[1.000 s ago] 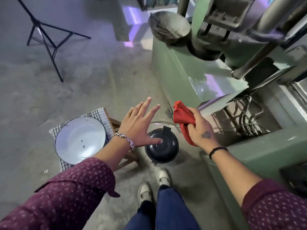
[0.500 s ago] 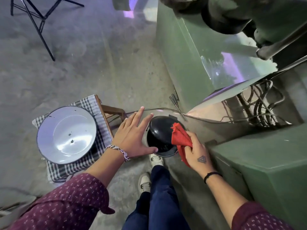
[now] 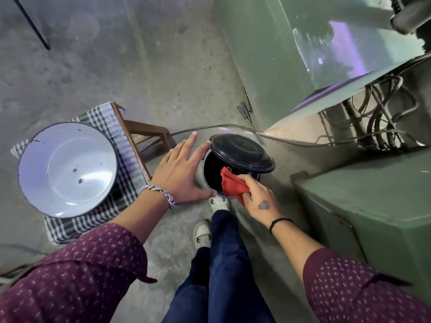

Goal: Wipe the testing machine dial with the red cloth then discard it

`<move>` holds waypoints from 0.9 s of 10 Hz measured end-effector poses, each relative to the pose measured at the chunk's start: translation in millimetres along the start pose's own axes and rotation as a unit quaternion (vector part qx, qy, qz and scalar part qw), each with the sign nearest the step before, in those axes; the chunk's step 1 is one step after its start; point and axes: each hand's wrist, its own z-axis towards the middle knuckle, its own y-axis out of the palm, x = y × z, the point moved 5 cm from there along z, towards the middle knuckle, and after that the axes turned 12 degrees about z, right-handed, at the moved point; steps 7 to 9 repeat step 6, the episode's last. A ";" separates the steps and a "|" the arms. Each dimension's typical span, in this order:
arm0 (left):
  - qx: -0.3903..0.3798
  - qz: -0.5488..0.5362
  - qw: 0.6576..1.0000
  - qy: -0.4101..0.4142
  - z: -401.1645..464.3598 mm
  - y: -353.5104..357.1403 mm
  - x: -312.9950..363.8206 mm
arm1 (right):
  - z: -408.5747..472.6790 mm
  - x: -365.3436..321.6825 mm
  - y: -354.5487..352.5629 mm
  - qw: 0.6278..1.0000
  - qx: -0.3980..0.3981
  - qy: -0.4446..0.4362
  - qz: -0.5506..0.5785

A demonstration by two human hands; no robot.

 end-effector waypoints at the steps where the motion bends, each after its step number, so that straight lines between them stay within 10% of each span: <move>1: -0.005 -0.003 1.000 -0.002 -0.2 11.8 -1.9 | 8.5 0.0 10.0 1.000 -0.003 -0.024 -0.006; 9: -0.007 0.009 1.000 0.011 -12.7 17.4 -0.8 | 20.1 10.6 44.2 0.971 -0.098 0.023 -0.217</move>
